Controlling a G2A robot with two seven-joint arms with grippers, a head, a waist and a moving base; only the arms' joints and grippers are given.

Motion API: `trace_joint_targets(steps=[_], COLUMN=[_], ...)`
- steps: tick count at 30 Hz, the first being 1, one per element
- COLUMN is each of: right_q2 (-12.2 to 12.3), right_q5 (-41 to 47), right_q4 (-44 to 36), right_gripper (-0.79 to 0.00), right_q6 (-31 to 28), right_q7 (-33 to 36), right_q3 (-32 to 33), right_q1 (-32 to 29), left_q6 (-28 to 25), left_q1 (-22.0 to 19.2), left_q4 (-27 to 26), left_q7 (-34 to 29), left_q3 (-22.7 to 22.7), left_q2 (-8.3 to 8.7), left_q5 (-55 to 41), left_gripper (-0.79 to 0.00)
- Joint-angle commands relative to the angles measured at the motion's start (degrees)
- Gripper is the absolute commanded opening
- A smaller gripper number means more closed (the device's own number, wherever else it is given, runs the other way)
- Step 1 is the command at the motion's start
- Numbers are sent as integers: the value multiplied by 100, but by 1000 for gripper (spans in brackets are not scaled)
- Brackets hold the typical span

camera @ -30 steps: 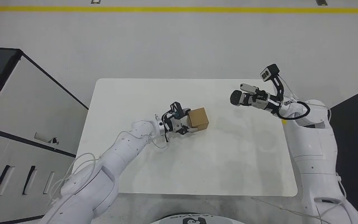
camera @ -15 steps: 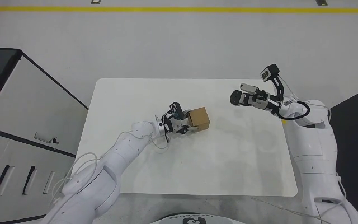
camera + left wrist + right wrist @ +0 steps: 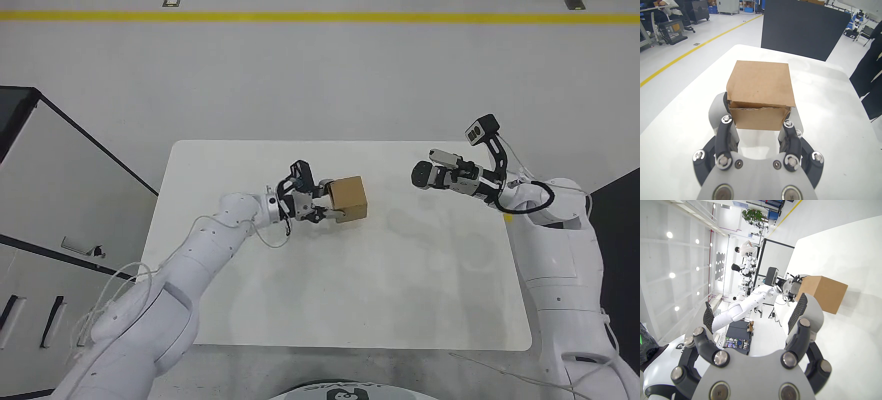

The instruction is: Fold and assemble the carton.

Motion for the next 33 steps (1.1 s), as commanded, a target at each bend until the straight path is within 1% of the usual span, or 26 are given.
trace_joint_targets(steps=[1, 4, 5, 17, 18, 20, 22, 24, 27, 29, 31, 33], right_q2=[0, 0, 0, 0, 0, 0, 0, 0, 0, 0, 0, 0], right_q5=[0, 0, 0, 0, 0, 0, 0, 0, 0, 0, 0, 0], right_q4=[0, 0, 0, 0, 0, 0, 0, 0, 0, 0, 0, 0], right_gripper=[0, 0, 0, 0, 0, 0, 0, 0, 0, 0, 0, 0], right_q6=[0, 0, 0, 0, 0, 0, 0, 0, 0, 0, 0, 0], right_q7=[0, 0, 0, 0, 0, 0, 0, 0, 0, 0, 0, 0], right_q3=[0, 0, 0, 0, 0, 0, 0, 0, 0, 0, 0, 0], right_q1=[0, 0, 0, 0, 0, 0, 0, 0, 0, 0, 0, 0], left_q6=[-138, -407, -477, -477, -421, -488, -593, -593, -593, -593, -593, -593], left_q1=[13, 142, 184, 184, 244, 269, 230, 269, 324, 430, 561, 779], left_q4=[-297, -871, -1022, -1022, -1014, -1114, -1195, -1432, -2012, -2565, -3163, -3778], left_q7=[-154, -545, -652, -652, -778, -883, -1105, -1273, -1759, -2195, -2827, -3468], left_q3=[-130, -351, -400, -400, -403, -520, -709, -889, -1128, -1300, -1504, -1726], left_q2=[139, 340, 383, 383, 389, 436, 529, 639, 874, 1063, 1270, 1475], left_q5=[49, 53, 49, 49, 37, -104, -198, -476, -846, -1158, -1497, -1999], left_gripper=[-785, -785, -785, -785, -785, -785, -785, -785, -785, -785, -785, -785])
